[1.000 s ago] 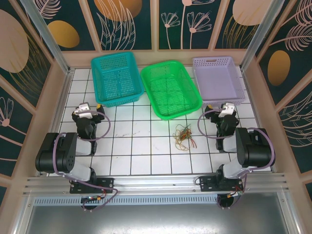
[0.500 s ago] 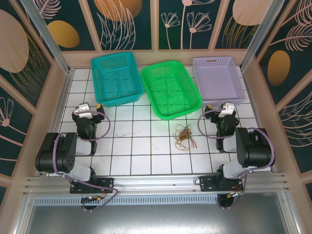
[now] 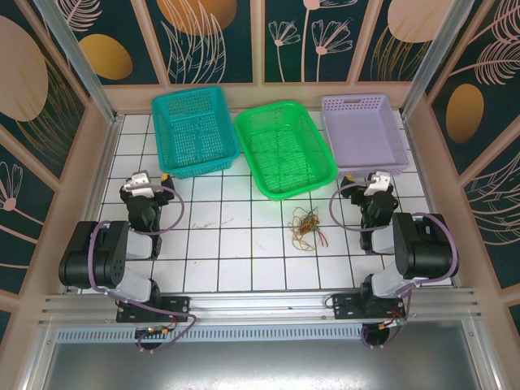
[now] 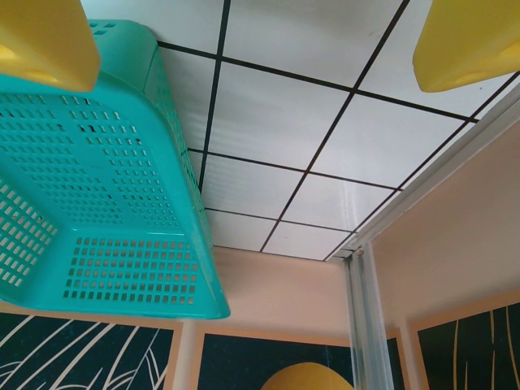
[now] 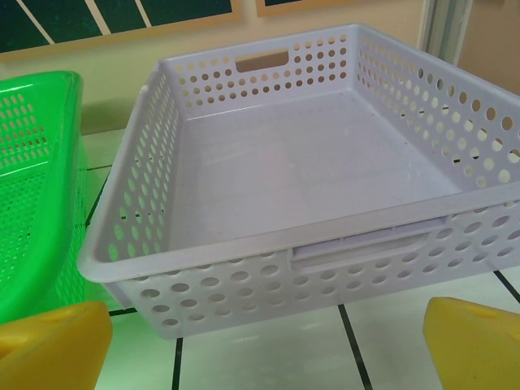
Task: Untangle the cables
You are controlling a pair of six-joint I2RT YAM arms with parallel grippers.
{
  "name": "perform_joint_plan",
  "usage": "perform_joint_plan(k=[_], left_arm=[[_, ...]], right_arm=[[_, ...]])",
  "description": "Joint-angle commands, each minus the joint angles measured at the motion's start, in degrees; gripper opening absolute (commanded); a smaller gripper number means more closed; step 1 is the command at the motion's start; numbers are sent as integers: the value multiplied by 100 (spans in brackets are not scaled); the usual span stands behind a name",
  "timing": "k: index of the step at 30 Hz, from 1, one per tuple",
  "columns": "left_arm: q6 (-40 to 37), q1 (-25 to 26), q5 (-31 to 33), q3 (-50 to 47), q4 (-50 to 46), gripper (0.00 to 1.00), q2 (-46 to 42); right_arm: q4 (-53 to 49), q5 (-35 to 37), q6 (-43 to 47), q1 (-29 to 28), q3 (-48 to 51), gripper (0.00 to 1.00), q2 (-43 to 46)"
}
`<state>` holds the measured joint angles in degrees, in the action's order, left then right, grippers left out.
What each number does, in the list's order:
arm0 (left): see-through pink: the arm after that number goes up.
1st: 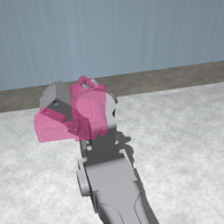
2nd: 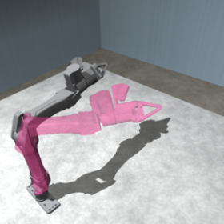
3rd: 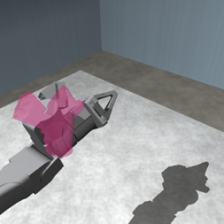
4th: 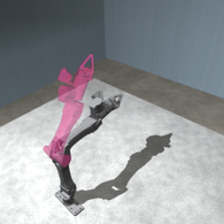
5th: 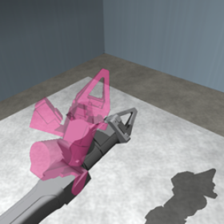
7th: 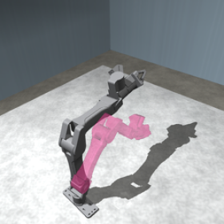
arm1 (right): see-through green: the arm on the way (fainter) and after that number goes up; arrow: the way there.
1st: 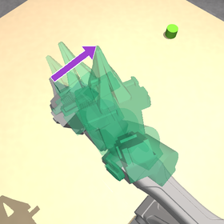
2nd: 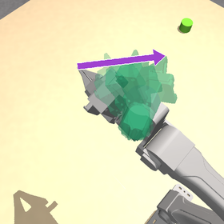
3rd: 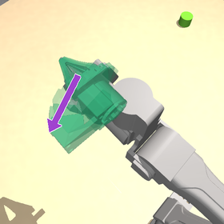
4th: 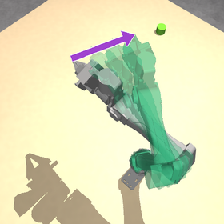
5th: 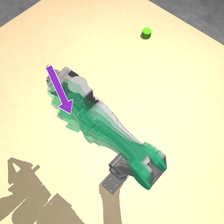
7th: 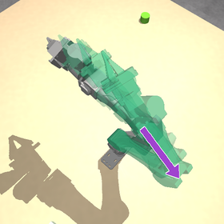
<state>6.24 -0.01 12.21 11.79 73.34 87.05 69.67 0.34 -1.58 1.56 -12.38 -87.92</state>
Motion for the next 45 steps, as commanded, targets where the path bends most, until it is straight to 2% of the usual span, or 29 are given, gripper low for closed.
perform_joint_plan(k=[1, 2, 4, 8, 10, 11, 13, 14, 15, 16, 17, 18, 20, 22, 23, 24, 27, 29, 33, 35, 38, 42, 45], left_arm=[[100, -8, 166, -139, 282, 99, -329], [171, 1, 404, -162, -4, 99, -713], [692, 1, 1229, 77, -1502, 99, -1675], [879, -1, 1525, 125, -2474, 99, -3124], [828, -4, 1610, 360, -2925, 99, -3757], [785, 0, 1570, 541, -3091, 99, -3969], [1025, 1, 1635, 1108, -3651, 99, -4194], [1509, 0, 1864, 1532, -4302, 99, -4164], [2643, -6, 2137, 2138, -5462, 99, -4066], [3336, -12, 1993, 2783, -6686, 99, -3937], [3557, -8, 1649, 3159, -7232, 99, -3837], [3678, -11, 1017, 3373, -7342, 99, -3712], [3927, 0, -240, 3577, -7399, 99, -3629], [4671, 13, -1210, 3451, -7386, 99, -3660], [4963, 83, -1491, 3402, -7559, 99, -3634], [5148, 246, -1510, 3399, -7902, 99, -3617], [5255, 1252, -1260, 3336, -8405, 96, -3575], [5349, 1926, -1124, 3291, -8616, 91, -3491], [5624, 3383, -708, 3040, -8730, 81, -3429], [5800, 3934, -891, 2776, -8423, 74, -3258], [5889, 4764, -939, 2619, -7924, 71, -2701], [5974, 5386, -1237, 2686, -7198, 66, -1733], [5994, 5585, -1373, 2871, -6878, 67, -1220]], right_arm=[[-106, 222, -65, 37, -113, 99, 281], [-565, 572, -137, 1, -233, 99, 582], [-1614, 1055, -313, -58, -606, 99, 1256], [-3285, 1750, -1099, -160, -1386, 99, 2559], [-4751, 2245, -1486, -290, -2396, 99, 3068], [-5305, 2222, -1631, -297, -2883, 99, 3196], [-6592, 2130, -2629, -248, -3890, 99, 3232], [-7346, 2332, -3470, -246, -4255, 99, 3201], [-8223, 2527, -4397, -224, -4561, 99, 3175], [-8678, 2294, -4812, -168, -4683, 99, 3165], [-8694, 1658, -4617, -84, -4644, 99, 3192], [-8855, 1013, -4463, -66, -4663, 99, 3203], [-9874, 615, -4914, -359, -4768, 97, 3132], [-10557, 207, -5343, -966, -4618, 85, 3064], [-10702, 5, -5538, -1379, -4459, 80, 3037], [-10811, -194, -5851, -1830, -4253, 78, 3016], [-10502, -761, -6655, -2883, -3616, 72, 2884], [-10056, -1035, -6918, -3181, -3236, 70, 2772], [-9205, -1571, -6963, -2784, -2590, 71, 2700], [-8717, -1980, -7004, -2410, -2294, 72, 2652], [-8457, -2166, -6787, -2089, -2262, 72, 2358], [-8217, -2424, -6632, -2036, -2355, 68, 1809], [-8483, -2268, -6560, -2138, -2384, 61, 1632]])
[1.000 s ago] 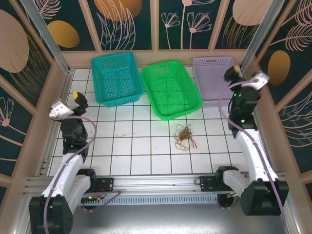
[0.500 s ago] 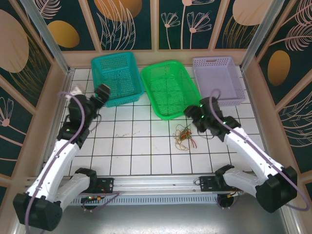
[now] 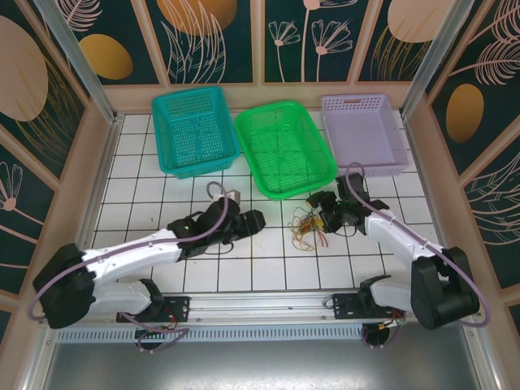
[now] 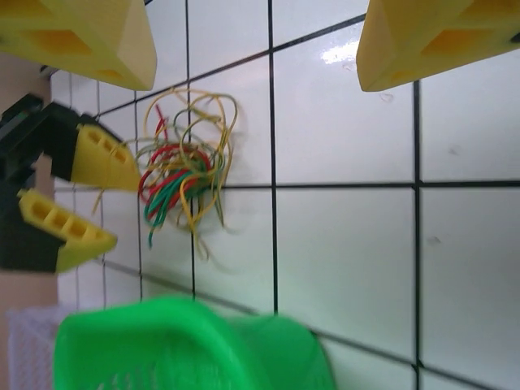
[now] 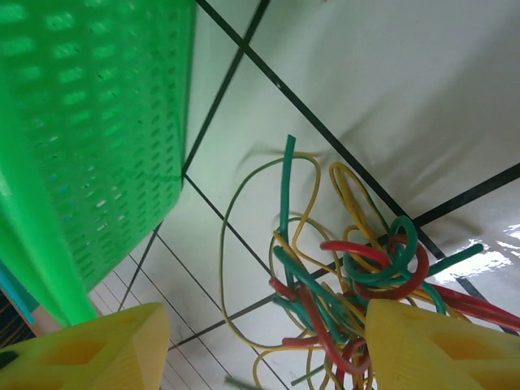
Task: Untangle the cables
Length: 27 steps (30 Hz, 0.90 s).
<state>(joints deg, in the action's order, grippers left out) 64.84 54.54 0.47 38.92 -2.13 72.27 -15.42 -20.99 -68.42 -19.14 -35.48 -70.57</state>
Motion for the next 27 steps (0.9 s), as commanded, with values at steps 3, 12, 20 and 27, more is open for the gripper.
perform_joint_plan(k=[3, 12, 20, 27], left_arm=[[204, 174, -516, 328, 1168, 74, 737], [710, 346, -916, 1043, 1692, 73, 2270], [1035, 351, -573, 1052, 1847, 33, 2497], [815, 310, 59, 1039, 916, 0, 2094]], right_arm=[[75, 107, 102, -100, 190, 56, -125], [98, 145, 538, -230, 260, 0, -41], [-74, -241, 399, -306, 372, 0, 532], [-564, -248, 691, -208, 250, 0, 843]])
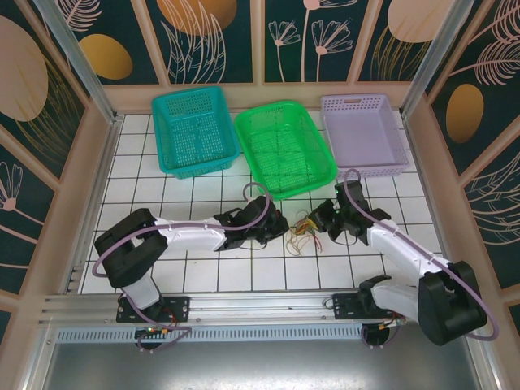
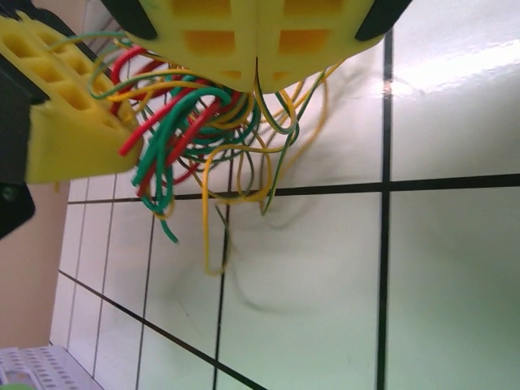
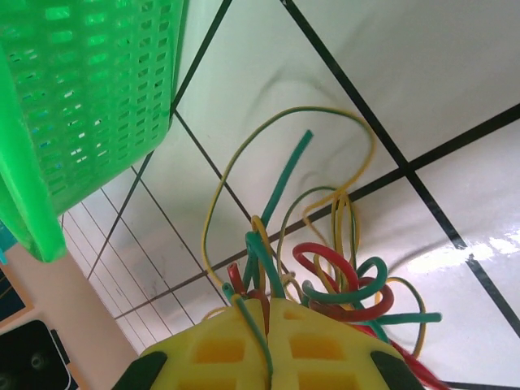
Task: Untangle the cables
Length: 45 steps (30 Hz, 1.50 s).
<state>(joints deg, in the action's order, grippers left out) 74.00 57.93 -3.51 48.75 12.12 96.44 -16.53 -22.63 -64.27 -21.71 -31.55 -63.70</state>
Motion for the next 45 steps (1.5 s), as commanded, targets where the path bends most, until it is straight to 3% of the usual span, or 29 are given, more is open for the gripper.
perform_joint_plan(k=[1, 7, 17, 25, 29, 32, 34, 35, 37, 40, 45], left_arm=[[-144, -40, 563, 47, -695, 0, -437], [-386, -116, 1609, -64, -2323, 0, -1339], [-193, -685, 2588, -610, -3991, 0, -2770], [-207, -862, 3378, -518, -5310, 0, -3166], [-271, -897, 3548, -507, -5510, 0, -3211], [-474, -900, 3258, -466, -5118, 0, -3218], [-720, -898, 2697, -405, -4390, 0, -3233], [-768, -898, 2366, -395, -3999, 4, -3227], [-727, -898, 1510, -396, -2928, 21, -3119], [-394, -865, 567, -158, -1839, 34, -2724], [-401, -745, 188, 790, -1889, 53, -2108]], right_arm=[[-577, -25, 360, 93, -178, 0, 184], [-1101, 76, 823, 603, -298, 0, 519], [-1292, 95, 1247, 1429, -522, 0, 416], [-1558, 880, 1232, 1830, -975, 0, 196], [-1392, 866, 1147, 1915, -1031, 0, 67], [-1230, 600, 1077, 1829, -1089, 0, -134], [-994, 345, 933, 1642, -1108, 0, -108], [-859, 198, 809, 1530, -1103, 0, -70], [-518, -69, 482, 1210, -1122, 0, 81], [-343, -94, 66, 688, -1285, 0, 278], [668, -598, -146, -40, -1269, 0, 320]])
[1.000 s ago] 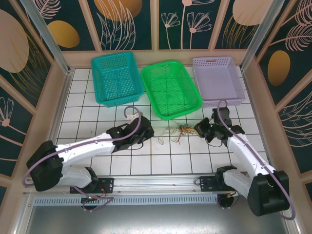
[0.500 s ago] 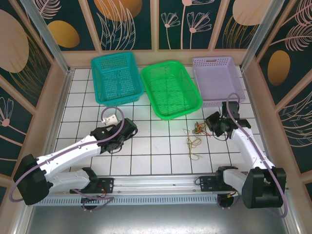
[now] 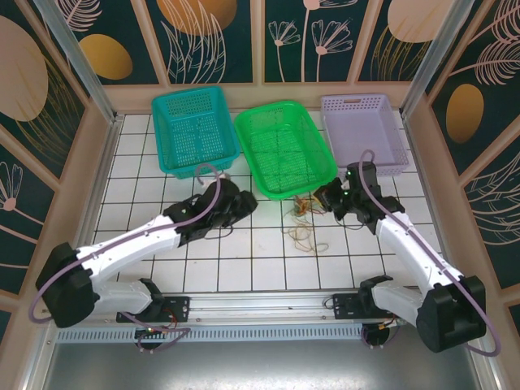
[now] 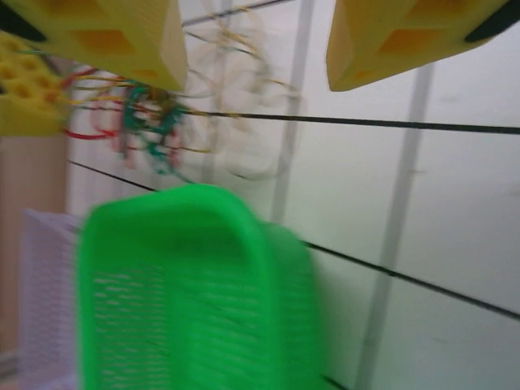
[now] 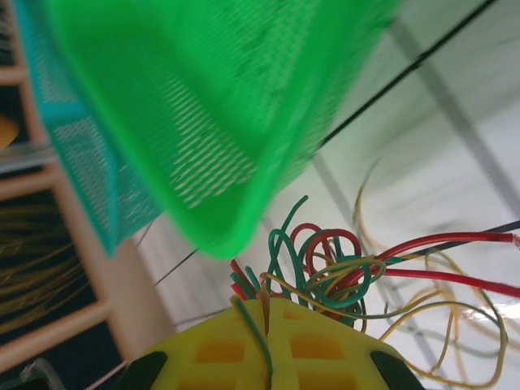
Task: Untangle the cables
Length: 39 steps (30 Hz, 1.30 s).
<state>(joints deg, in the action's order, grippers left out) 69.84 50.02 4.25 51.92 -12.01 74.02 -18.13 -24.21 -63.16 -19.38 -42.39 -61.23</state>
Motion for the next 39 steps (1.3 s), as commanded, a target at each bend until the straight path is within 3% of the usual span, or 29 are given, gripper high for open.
perform_joint_plan(k=[1, 3, 5, 10, 15, 19, 25, 28, 31, 36, 39], left_arm=[[115, 44, -561, 586, 397, 59, 169], [263, 44, -480, 636, 288, 70, 173], [498, 37, -472, 624, 246, 75, 163], [1673, -27, -1166, 139, 521, 74, 382], [2710, -62, -992, -388, 1120, 82, 219], [2737, -111, -839, -309, 1365, 84, 253], [1312, -107, -373, 339, 639, 78, 126], [-254, -100, -401, 793, 369, 65, 234], [-1671, -66, -778, 989, 199, 61, 384], [-3413, 177, -496, 871, -118, 65, 300], [-4207, 389, -385, 453, 392, 67, 37]], right_arm=[[981, -471, -67, -424, -217, 0, 42], [908, -440, 418, -615, -356, 0, -42], [856, -404, 882, -707, -388, 0, -98], [1925, -855, 869, -698, -17, 0, -15], [2413, -1099, 787, -727, 172, 0, -89], [2278, -1156, 758, -739, 218, 0, -137], [1341, -1161, 803, -691, -148, 0, -474], [527, -1244, 832, -673, -599, 0, -908], [205, -1342, 635, -618, -899, 0, -1167], [-202, -1593, 331, -479, -1461, 0, -1585], [-602, -1701, 325, -488, -1894, 0, -1878]])
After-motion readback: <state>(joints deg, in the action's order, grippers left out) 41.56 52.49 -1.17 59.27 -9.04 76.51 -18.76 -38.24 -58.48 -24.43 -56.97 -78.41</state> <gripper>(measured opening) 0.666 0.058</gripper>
